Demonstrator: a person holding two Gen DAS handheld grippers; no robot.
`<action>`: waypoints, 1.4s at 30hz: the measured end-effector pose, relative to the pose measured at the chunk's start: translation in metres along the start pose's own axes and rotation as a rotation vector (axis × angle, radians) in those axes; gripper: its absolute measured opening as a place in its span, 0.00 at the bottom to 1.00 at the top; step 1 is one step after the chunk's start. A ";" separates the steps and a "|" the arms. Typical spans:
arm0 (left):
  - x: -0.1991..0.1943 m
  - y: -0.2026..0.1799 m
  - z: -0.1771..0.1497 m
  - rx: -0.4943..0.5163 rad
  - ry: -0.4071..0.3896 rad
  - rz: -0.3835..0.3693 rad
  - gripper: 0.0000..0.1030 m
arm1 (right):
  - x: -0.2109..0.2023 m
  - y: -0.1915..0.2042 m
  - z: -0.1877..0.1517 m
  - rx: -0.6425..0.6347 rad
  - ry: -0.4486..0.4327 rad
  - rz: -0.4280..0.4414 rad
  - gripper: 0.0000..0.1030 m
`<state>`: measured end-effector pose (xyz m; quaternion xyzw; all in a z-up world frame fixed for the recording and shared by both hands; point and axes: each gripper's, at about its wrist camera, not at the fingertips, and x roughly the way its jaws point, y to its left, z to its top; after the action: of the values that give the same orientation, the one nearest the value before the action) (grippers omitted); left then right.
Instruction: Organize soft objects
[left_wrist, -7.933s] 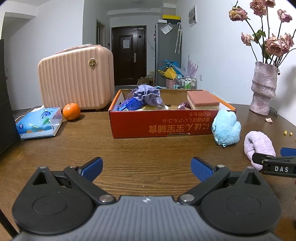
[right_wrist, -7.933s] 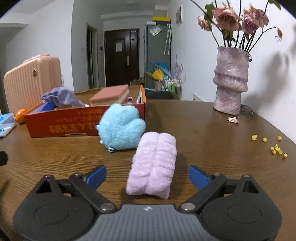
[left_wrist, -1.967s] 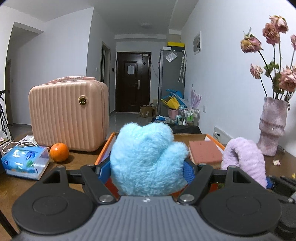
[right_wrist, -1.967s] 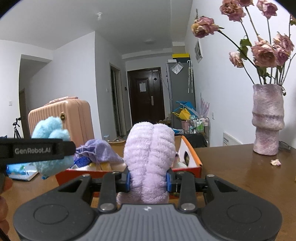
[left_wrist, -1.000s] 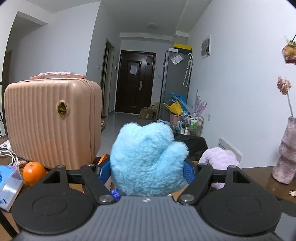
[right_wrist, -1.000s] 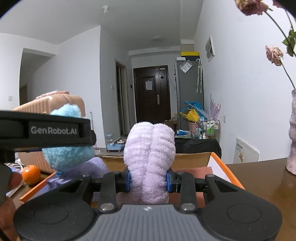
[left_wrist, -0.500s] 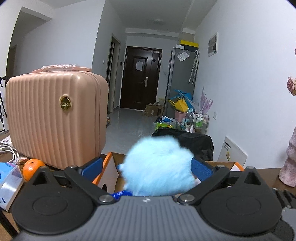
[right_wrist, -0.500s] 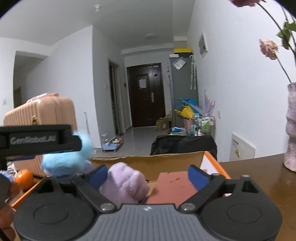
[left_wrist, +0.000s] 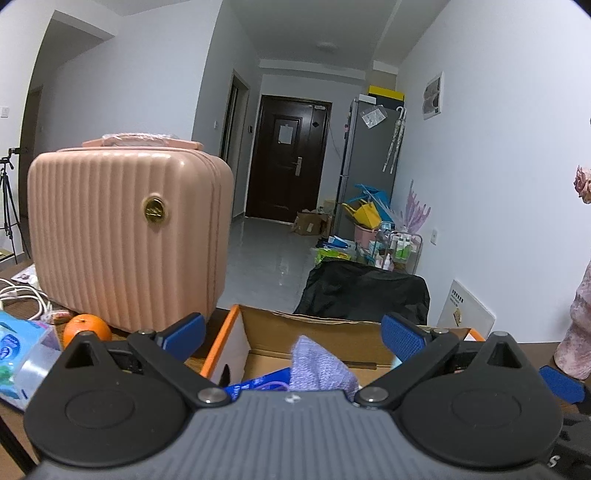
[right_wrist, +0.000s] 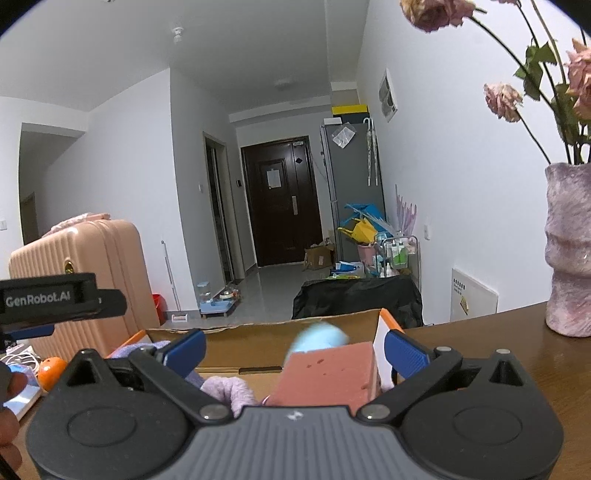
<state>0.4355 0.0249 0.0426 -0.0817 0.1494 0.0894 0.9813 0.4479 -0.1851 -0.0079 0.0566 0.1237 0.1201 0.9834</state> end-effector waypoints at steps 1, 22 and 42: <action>-0.003 0.001 0.000 0.000 -0.002 0.000 1.00 | -0.003 0.000 0.001 -0.002 -0.003 0.000 1.00; -0.134 0.013 -0.018 0.123 -0.079 -0.048 1.00 | -0.131 -0.001 0.008 -0.064 -0.047 0.010 1.00; -0.278 0.028 -0.057 0.172 -0.071 -0.146 1.00 | -0.287 0.017 -0.023 -0.122 -0.068 0.034 1.00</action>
<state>0.1525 -0.0010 0.0707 -0.0047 0.1153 0.0076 0.9933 0.1683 -0.2381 0.0379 0.0026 0.0819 0.1423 0.9864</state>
